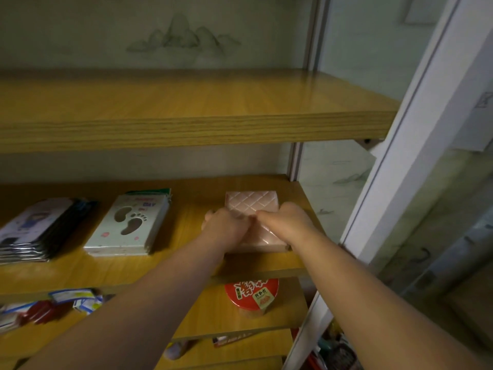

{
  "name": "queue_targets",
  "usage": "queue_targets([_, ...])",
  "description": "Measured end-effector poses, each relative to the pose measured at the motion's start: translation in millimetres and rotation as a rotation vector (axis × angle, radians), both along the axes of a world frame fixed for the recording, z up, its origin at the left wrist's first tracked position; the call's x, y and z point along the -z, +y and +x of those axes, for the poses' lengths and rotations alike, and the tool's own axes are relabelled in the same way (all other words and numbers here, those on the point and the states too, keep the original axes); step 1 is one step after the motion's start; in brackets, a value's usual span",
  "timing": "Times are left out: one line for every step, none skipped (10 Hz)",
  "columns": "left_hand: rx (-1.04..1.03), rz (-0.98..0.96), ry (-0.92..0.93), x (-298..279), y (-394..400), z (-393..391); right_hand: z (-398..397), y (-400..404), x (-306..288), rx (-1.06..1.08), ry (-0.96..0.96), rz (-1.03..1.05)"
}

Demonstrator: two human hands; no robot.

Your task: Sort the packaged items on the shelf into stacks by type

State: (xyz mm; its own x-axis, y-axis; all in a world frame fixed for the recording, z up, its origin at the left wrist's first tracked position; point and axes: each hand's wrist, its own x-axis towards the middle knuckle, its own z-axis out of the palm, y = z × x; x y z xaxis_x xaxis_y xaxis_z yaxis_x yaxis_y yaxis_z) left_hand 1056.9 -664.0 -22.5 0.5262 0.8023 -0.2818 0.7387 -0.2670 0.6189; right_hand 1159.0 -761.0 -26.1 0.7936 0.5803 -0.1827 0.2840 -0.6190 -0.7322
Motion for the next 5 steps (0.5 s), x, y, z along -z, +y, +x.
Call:
queue_targets([-0.055, 0.001, -0.104, 2, 4, -8, -7, -6, 1, 0.065, -0.118, 0.016])
queue_targets([-0.041, 0.122, -0.107, 4, 3, -17, -20, -14, 3, 0.073, -0.345, 0.181])
queue_targets([0.021, 0.31, -0.104, 5, -3, -35, -36, -23, -1, -0.044, -0.428, 0.304])
queue_targets([0.132, 0.514, -0.1, 3, -2, -57, -52, -35, -13, -0.147, -0.385, 0.41])
queue_targets([0.174, 0.595, -0.068, -1, 0, -77, -70, -55, -29, -0.201, -0.322, 0.542])
